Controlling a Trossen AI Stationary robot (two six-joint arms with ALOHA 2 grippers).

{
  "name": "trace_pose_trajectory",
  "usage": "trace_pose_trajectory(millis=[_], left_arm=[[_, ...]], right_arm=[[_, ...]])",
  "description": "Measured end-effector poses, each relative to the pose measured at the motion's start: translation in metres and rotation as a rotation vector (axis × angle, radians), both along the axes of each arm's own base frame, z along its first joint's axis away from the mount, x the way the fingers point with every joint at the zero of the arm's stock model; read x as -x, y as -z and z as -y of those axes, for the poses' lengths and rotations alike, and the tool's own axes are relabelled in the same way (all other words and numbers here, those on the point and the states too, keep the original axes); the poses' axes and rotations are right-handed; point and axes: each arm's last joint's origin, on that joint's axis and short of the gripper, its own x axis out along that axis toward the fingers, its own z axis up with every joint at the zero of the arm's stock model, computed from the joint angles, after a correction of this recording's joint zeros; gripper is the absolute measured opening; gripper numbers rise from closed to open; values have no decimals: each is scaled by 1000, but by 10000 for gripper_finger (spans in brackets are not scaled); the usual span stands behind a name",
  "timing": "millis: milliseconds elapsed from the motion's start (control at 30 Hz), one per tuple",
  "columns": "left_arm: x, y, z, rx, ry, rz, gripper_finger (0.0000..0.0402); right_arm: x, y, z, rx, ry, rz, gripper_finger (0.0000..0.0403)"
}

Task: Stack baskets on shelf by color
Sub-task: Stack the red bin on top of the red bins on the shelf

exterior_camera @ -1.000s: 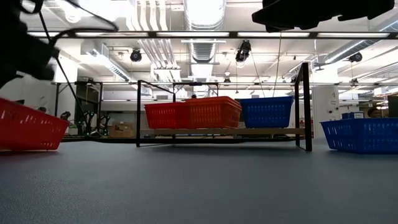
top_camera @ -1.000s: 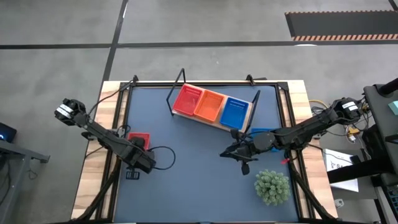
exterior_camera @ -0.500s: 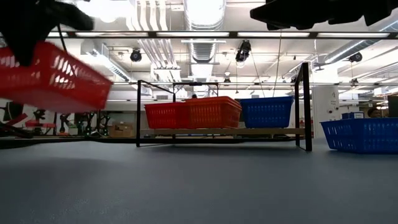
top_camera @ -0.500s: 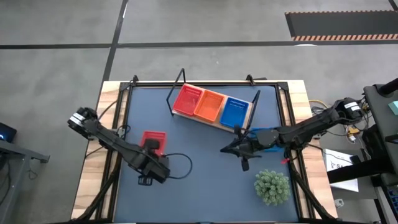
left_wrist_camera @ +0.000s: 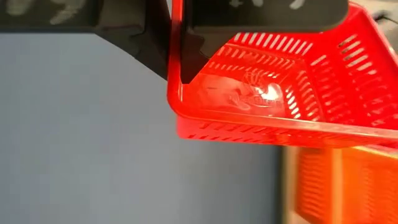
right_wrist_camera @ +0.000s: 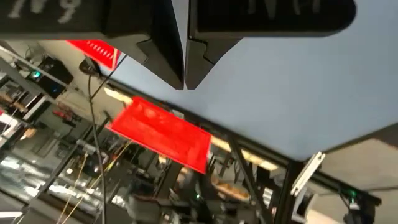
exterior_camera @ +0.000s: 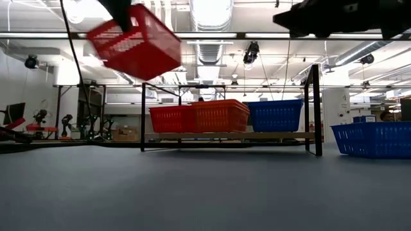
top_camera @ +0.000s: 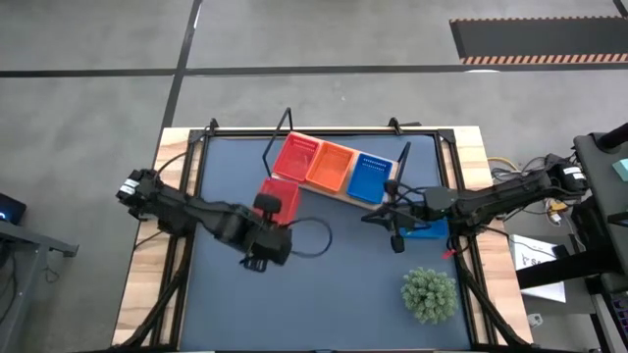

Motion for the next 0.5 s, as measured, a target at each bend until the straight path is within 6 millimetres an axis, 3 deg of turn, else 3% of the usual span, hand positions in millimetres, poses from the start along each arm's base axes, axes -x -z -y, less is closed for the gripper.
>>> trace_pose_trajectory(millis=[500], left_arm=[[-38,-5,-104,-124,53,63,0]], right_arm=[[39,3,5,-22,2,101,9]])
